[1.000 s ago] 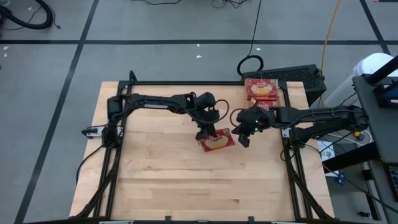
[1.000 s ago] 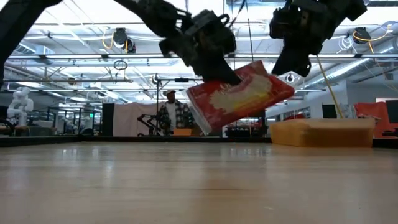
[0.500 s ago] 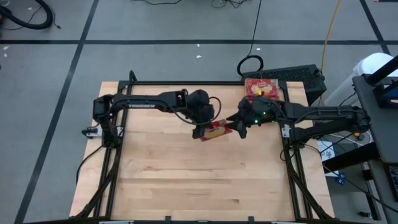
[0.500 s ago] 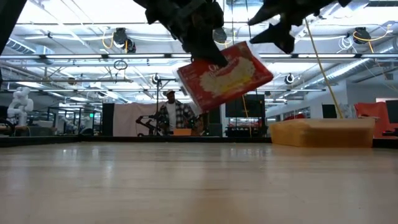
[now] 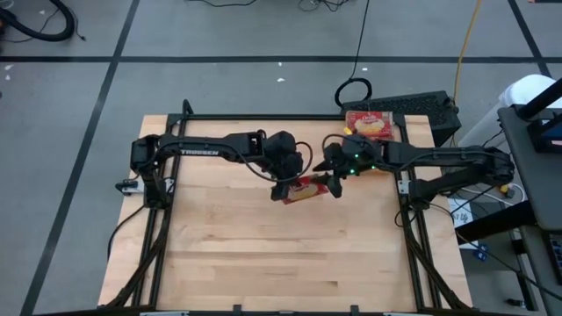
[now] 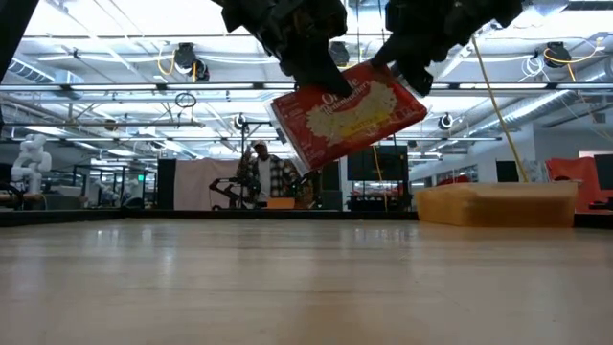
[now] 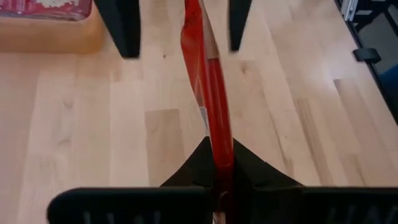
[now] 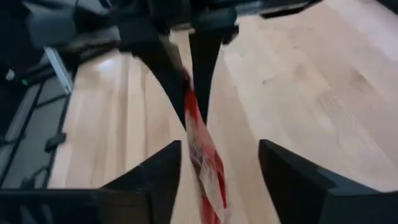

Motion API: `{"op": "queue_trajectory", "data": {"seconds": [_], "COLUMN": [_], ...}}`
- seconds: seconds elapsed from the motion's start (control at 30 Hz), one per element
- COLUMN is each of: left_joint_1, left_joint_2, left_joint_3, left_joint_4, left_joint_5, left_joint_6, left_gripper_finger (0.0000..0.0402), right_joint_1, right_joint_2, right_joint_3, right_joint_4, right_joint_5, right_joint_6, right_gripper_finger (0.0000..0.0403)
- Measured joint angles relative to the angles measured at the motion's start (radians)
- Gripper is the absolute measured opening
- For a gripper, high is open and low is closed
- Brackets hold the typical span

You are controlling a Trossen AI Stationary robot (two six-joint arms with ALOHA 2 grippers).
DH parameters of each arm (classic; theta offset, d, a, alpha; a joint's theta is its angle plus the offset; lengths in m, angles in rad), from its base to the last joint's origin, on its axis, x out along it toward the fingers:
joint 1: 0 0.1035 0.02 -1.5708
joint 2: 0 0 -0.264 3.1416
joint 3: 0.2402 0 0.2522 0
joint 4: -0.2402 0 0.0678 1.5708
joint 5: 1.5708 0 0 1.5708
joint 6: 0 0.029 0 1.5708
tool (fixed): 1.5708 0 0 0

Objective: Sort popcorn bags into baskets
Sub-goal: Put the red popcorn bag into the orange bin

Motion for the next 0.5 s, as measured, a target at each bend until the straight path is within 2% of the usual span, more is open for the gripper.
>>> {"op": "queue_trajectory", "data": {"seconds": [0.1,0.3,0.43,0.5], "left_joint_1": [-0.003,-0.01,-0.009,-0.013], "left_joint_2": [0.0,0.0,-0.013,-0.035], "left_joint_3": [0.0,0.0,0.015,0.026], "left_joint_4": [0.0,0.003,0.009,0.013], "left_joint_5": [-0.002,-0.025,-0.045,-0.111], "left_joint_6": [-0.024,-0.099,-0.192,-0.223], "left_gripper_finger": [0.0017,0.0033,0.0059,0.0079], "right_joint_1": [0.0,-0.022,-0.058,-0.082], "right_joint_2": [0.026,0.041,0.01,-0.022], "right_joint_3": [0.0,0.0,-0.001,-0.001], "right_joint_4": [0.009,0.015,0.004,-0.037], "right_joint_5": [-0.028,-0.082,-0.105,-0.107], "right_joint_6": [-0.05,-0.088,-0.08,-0.081], "right_gripper_finger": [0.0163,0.0021,0.0016,0.0013]}}
